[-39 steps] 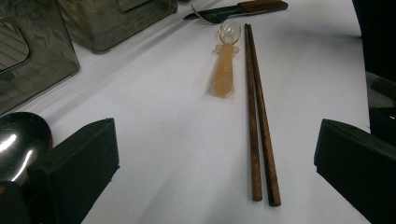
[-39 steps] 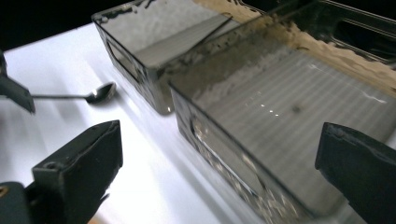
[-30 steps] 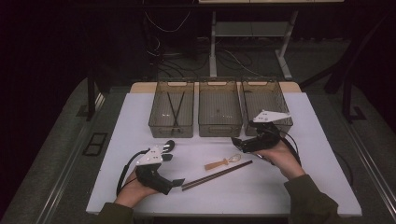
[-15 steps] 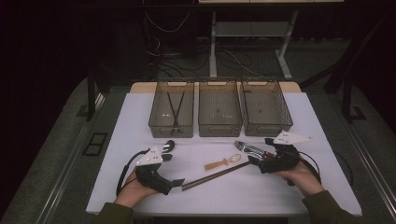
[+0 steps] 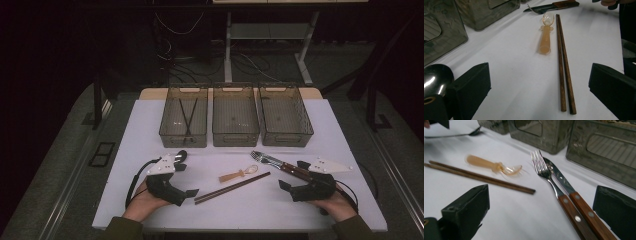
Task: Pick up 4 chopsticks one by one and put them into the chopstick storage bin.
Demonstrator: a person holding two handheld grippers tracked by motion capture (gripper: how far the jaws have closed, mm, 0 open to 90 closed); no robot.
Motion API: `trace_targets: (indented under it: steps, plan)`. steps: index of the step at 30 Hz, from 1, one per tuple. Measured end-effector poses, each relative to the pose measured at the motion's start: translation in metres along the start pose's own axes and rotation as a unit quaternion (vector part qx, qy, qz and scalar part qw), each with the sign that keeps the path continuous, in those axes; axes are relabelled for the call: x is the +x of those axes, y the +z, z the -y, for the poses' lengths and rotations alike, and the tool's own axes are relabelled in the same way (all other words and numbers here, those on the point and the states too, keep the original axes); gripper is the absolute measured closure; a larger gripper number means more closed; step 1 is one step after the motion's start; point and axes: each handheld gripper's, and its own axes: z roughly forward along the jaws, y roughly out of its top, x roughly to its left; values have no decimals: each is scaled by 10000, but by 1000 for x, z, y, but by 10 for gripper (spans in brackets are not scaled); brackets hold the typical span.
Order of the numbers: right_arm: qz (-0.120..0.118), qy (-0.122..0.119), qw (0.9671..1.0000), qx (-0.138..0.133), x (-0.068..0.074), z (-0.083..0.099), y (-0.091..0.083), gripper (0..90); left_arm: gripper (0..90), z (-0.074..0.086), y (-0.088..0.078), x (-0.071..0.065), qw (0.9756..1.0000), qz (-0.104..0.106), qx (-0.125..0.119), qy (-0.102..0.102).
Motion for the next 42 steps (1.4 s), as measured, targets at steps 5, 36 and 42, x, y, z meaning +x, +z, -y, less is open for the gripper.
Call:
trace_targets:
  steps: [5, 36, 42]
  plan:
    - [24, -21, 9999, 146, -2, 7, -3, 11, 145, -7, 2, 3, 10000, -61, -52, 43]
    - [-45, 15, 10000, 28, -1, 2, -4, 11, 650, -31, 59, -16, 9964, 458, 709, 72]
    - [-56, -4, 10000, 27, 0, 2, -3, 11, 730, -27, 63, -20, 9941, 461, 970, 123]
